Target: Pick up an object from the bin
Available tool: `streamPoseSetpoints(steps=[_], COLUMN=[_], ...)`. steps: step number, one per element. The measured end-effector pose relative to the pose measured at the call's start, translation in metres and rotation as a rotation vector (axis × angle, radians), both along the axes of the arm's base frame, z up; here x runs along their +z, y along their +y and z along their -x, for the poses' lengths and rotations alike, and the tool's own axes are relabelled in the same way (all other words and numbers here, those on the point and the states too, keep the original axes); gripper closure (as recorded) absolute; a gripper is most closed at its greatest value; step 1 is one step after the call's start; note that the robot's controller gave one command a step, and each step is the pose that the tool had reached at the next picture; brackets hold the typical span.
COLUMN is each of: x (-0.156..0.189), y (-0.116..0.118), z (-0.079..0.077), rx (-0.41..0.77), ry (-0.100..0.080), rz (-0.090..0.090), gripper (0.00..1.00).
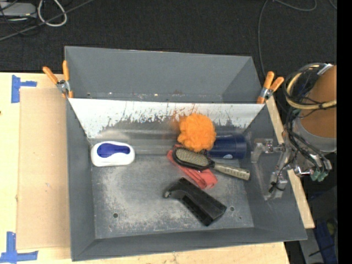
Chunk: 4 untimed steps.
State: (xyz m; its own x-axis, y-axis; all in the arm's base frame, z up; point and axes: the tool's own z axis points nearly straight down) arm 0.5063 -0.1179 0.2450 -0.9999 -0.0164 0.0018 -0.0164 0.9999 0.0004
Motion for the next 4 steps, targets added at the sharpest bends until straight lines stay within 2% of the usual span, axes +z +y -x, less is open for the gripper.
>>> streamPoseSetpoints(steps=[2,3,4], x=[0.006,0.048,0.062], y=[-0.007,-0.026,-0.03], z=[0.003,0.015,0.015], rx=[-0.013,-0.01,-0.015], ry=[0.0,0.002,-0.004], rz=[0.0,-0.001,0.001], gripper=[0.0,0.0,0.0])
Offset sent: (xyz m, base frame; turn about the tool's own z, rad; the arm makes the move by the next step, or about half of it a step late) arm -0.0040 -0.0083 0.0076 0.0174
